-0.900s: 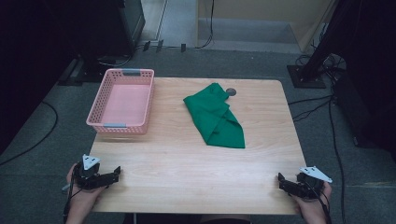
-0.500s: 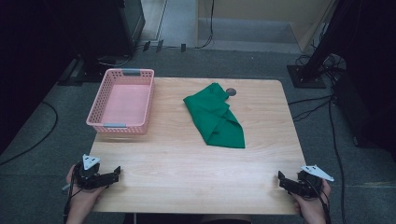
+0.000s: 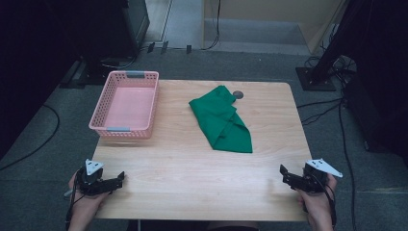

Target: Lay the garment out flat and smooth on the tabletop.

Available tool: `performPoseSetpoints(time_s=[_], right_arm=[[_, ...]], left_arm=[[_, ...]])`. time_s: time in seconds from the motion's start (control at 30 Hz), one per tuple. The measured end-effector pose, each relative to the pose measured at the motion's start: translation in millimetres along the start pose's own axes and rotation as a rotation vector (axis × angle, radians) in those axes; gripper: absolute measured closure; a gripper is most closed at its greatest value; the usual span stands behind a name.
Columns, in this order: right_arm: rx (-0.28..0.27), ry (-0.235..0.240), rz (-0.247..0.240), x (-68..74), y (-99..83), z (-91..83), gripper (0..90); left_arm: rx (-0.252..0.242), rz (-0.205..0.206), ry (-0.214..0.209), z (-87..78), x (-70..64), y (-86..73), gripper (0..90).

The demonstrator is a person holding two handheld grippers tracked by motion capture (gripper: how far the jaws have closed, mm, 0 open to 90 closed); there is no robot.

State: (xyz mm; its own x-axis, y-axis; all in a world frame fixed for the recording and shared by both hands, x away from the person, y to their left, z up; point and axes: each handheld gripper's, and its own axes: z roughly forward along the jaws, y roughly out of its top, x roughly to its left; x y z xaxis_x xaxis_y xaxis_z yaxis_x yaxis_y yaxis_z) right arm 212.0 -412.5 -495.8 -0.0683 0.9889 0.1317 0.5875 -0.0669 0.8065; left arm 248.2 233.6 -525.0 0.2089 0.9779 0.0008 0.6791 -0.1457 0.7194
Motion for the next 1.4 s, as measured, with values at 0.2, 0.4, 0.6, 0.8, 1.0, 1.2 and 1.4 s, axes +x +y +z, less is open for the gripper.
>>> performPoseSetpoints(time_s=[0.2, 0.4, 0.6, 0.8, 1.0, 1.2, 1.4], right_arm=[[-0.010, 0.011, 0.000, 8.5, 11.2, 6.6, 0.8], [-0.006, 0.028, 0.002, 21.1, 22.1, 17.2, 1.1], [0.000, 0.036, -0.027, 33.6, 29.3, 26.4, 1.2], [0.008, 0.056, -0.048, 48.1, 39.3, 37.7, 1.2], [0.016, 0.064, -0.068, 58.8, 47.1, 47.8, 1.2], [0.035, 0.078, -0.074, 66.9, 51.4, 58.2, 1.2], [0.050, 0.081, -0.075, 73.3, 54.2, 69.5, 1.2]], left_arm=[[0.000, 0.000, 0.000, 0.0, 0.0, 0.0, 0.0], [0.000, -0.001, 0.001, 0.0, -0.5, 0.0, 0.0], [0.001, 0.000, -0.001, -0.1, -0.6, 0.0, 0.0], [0.000, 0.002, -0.002, 0.0, -0.7, 0.0, 0.0], [0.000, 0.002, -0.002, 0.0, -0.7, 0.0, 0.0], [0.000, 0.002, -0.002, 0.0, -0.7, 0.0, 0.0], [0.000, 0.002, -0.003, 0.0, -0.8, 0.0, 0.1]])
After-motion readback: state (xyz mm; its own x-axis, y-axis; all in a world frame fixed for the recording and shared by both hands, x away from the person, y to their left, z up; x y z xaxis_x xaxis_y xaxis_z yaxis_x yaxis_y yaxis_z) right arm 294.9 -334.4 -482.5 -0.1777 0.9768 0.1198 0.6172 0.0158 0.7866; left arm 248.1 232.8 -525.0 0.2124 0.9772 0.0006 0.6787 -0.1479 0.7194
